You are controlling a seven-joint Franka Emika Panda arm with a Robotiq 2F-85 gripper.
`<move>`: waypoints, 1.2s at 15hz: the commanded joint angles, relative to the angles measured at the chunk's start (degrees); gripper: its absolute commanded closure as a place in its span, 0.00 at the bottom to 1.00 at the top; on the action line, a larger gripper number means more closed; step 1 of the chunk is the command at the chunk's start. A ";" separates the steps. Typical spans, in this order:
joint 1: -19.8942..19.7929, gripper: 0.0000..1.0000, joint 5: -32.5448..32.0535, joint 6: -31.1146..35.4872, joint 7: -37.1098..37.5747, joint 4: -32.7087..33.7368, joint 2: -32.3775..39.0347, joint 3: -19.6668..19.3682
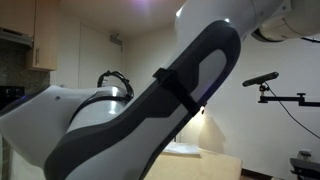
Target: Pick up the marshmallow from the table and place it in the pack
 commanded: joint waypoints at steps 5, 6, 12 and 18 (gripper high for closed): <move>2.30 0.90 -15.50 31.23 6.29 -24.48 -9.73 -5.50; 2.77 0.90 -17.88 35.76 8.00 -27.35 -10.59 -6.78; 7.29 0.89 -26.49 51.05 15.43 -38.53 -13.72 -14.54; 6.61 0.89 -24.62 49.94 13.42 -35.93 -11.54 -13.68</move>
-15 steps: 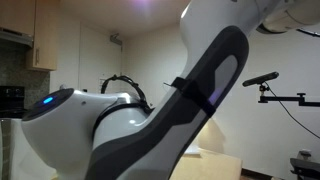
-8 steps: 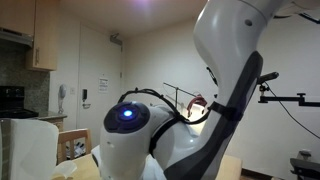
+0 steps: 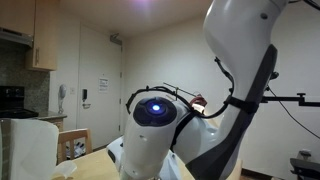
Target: Pick up the marshmallow from the table and place it in the pack
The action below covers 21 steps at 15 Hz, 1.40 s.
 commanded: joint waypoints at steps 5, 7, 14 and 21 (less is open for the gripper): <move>4.64 0.90 -1.87 7.61 2.85 -0.08 -0.31 -5.49; 7.07 0.91 -2.74 11.55 4.75 -0.04 0.13 -8.86; 7.72 0.91 1.00 29.01 7.87 2.11 5.53 -14.39; 7.78 0.90 1.28 27.60 6.51 0.94 4.96 -13.43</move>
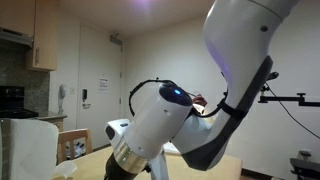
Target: Pick up the marshmallow from the table and place it in the pack
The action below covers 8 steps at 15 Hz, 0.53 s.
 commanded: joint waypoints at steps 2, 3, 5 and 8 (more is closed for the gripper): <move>0.04 0.90 0.00 0.00 0.00 0.11 0.00 0.00; 0.04 0.90 0.00 0.00 0.00 0.12 0.00 0.00; 0.00 0.90 0.05 0.13 0.02 0.24 0.07 0.03; -0.30 0.90 -0.52 2.02 -0.86 1.62 0.75 0.29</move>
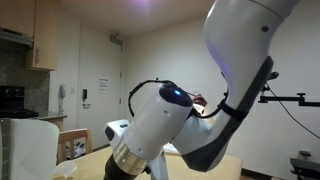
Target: Pick up the marshmallow from the table and place it in the pack
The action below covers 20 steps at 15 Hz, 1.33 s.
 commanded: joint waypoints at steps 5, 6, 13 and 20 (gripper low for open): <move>-0.63 0.90 -0.29 3.46 -1.17 4.51 1.92 0.63; -0.96 0.90 -0.38 3.95 -1.25 5.24 2.25 0.92; -3.78 0.90 -1.09 4.07 -1.90 8.77 3.16 3.65; 1.92 0.90 -0.99 3.24 -1.71 2.86 0.63 -1.00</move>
